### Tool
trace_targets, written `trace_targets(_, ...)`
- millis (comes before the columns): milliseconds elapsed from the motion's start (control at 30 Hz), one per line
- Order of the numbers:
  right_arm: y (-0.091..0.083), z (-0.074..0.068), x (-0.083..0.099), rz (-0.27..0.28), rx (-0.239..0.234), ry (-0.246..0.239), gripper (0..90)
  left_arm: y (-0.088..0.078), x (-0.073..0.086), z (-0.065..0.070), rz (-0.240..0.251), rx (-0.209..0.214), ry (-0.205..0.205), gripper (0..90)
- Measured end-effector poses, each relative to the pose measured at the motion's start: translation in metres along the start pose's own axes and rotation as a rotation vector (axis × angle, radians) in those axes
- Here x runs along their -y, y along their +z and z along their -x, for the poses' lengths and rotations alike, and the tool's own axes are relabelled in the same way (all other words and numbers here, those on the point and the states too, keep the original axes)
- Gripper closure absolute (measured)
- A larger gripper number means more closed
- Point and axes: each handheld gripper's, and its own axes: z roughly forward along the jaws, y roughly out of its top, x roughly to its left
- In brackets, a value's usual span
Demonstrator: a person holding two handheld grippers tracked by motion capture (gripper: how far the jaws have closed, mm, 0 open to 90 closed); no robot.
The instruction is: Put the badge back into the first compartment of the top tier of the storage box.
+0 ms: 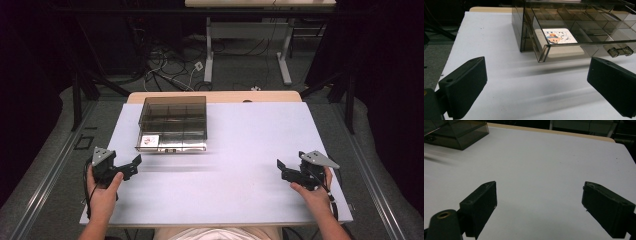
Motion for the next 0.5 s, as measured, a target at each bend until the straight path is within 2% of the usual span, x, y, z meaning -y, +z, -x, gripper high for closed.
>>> trace_targets(500, 0.0004, -0.0004, 0.0001, -0.009, 0.005, 0.001, 12.6, 0.0020, 0.0039, -0.0057, -0.017, -0.012, -0.014, 3.2)
